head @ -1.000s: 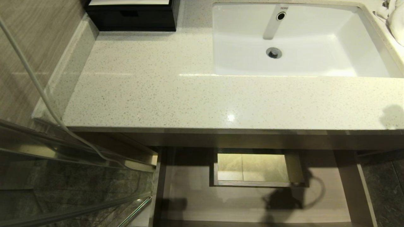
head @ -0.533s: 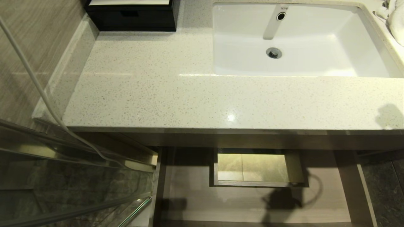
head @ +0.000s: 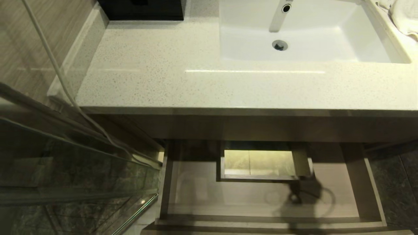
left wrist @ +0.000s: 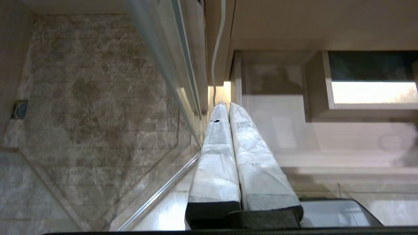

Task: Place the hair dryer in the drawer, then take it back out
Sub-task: Place it on the countertop, then close the drawer

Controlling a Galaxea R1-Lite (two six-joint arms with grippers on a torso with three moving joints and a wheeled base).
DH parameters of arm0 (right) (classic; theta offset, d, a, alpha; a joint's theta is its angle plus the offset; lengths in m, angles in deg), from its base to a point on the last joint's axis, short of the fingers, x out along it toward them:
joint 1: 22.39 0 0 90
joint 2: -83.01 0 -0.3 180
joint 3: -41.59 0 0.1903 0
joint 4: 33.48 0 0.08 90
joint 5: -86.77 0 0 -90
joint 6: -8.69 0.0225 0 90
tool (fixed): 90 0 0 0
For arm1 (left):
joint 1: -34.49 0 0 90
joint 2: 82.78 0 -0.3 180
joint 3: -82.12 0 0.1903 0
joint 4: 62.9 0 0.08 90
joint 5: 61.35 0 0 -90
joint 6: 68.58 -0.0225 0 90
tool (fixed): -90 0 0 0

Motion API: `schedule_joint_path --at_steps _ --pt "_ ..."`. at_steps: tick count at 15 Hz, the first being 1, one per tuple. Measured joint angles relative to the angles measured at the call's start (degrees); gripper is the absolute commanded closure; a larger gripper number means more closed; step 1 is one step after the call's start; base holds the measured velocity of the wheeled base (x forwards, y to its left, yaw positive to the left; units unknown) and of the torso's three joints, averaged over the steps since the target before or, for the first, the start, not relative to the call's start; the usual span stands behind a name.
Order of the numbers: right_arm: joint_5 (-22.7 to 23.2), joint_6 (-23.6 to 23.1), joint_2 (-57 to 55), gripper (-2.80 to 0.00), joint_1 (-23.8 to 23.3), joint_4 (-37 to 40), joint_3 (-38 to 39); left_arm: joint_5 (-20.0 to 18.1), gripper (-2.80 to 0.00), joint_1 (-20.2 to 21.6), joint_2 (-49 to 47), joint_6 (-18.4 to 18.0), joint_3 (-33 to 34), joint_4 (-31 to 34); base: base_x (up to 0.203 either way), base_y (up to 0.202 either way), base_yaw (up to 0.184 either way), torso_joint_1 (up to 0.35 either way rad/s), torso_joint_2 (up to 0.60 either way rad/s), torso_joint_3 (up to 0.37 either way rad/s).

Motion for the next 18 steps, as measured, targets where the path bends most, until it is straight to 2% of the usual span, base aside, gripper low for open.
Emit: schedule_joint_path --at_steps 4,9,18 --pt "0.17 1.15 0.30 0.00 0.00 -0.11 0.80 -0.01 0.00 0.02 0.00 0.04 0.00 0.00 0.000 0.000 0.000 -0.326 0.08 -0.242" --pt "0.21 8.94 2.42 0.00 0.00 -4.28 5.08 -0.01 0.00 0.02 0.00 0.03 0.00 0.00 0.000 0.000 0.000 -0.302 0.03 -0.278" --pt "0.19 9.22 6.36 0.00 0.00 -8.57 11.49 0.00 0.00 0.04 0.00 0.02 0.00 -0.01 0.000 0.000 0.000 -0.249 -0.06 -0.318"
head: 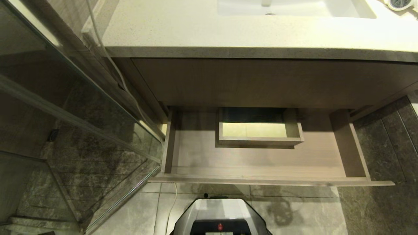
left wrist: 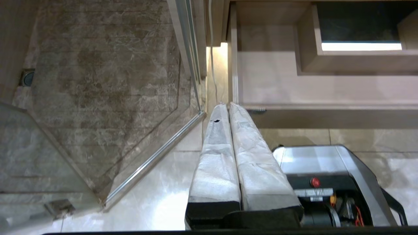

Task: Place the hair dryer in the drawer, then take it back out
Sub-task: Close the drawer

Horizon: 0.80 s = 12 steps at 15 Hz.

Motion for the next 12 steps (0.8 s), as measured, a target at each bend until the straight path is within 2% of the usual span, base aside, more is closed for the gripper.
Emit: schedule_joint_path --at_steps 6,12 --pt "0.00 0.00 2.19 0.00 0.00 -2.13 3.40 0.00 0.00 -0.01 0.00 0.00 0.00 0.00 0.000 0.000 0.000 -0.195 -0.15 -0.334" --pt "-0.02 0.05 3.46 0.00 0.00 -2.37 5.27 0.02 0.00 -0.01 0.00 -0.01 0.00 0.01 0.000 0.000 0.000 -0.260 0.33 0.059"
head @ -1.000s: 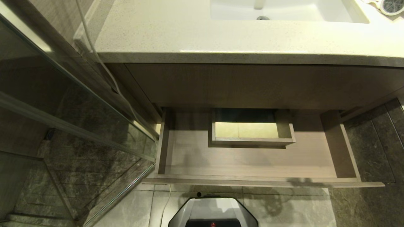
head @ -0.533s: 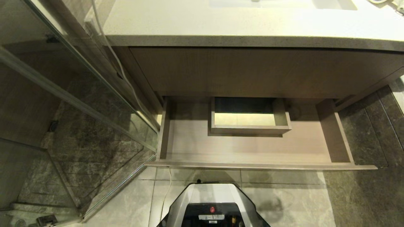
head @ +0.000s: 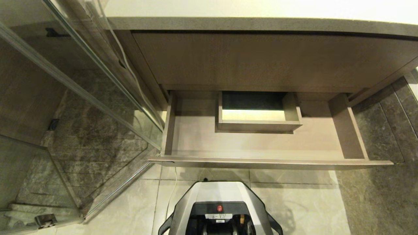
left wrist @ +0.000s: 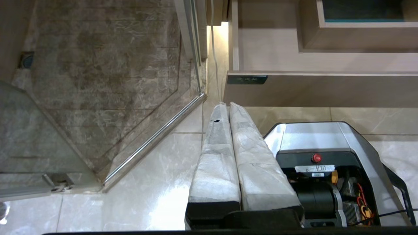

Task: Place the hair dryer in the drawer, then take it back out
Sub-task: Close the drawer

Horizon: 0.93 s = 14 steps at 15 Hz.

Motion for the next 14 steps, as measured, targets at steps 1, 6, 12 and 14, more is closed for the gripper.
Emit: schedule_joint_path --at_steps 1,6,12,14 --pt "0.00 0.00 0.34 0.00 0.00 -0.02 0.47 -0.02 0.00 0.00 0.00 0.01 0.00 0.02 0.000 0.000 0.000 -0.324 0.49 0.166" --pt "0.02 -0.02 1.48 0.00 0.00 -0.04 1.79 -0.02 0.00 0.00 0.00 0.02 -0.02 0.06 0.000 0.000 0.000 -0.366 0.52 0.141" --pt "0.03 -0.01 1.64 0.00 0.00 -1.85 2.60 -0.02 0.00 0.00 0.00 0.01 0.00 0.10 0.000 0.000 0.000 -0.105 0.40 0.274" --pt "0.00 -0.02 1.59 0.00 -0.06 -1.98 2.61 -0.02 0.00 0.01 0.00 0.01 -0.01 -0.07 0.000 0.000 0.000 -0.037 0.43 0.383"
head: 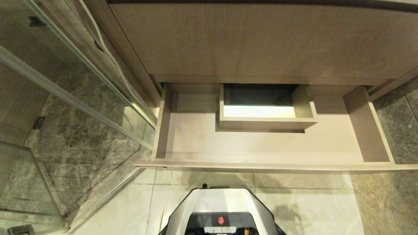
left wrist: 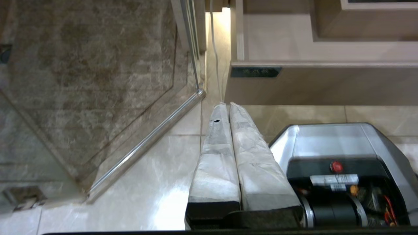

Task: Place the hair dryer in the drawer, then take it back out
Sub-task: Close the drawer

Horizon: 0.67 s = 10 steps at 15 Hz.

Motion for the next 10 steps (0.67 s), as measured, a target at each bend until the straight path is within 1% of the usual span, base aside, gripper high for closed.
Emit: schedule_joint_path --at_steps 10 --pt "-0.04 0.00 -0.02 0.00 0.00 -2.04 1.78 -0.01 0.00 0.05 0.00 0.00 0.01 0.21 0.000 0.000 0.000 -0.025 0.40 0.366"
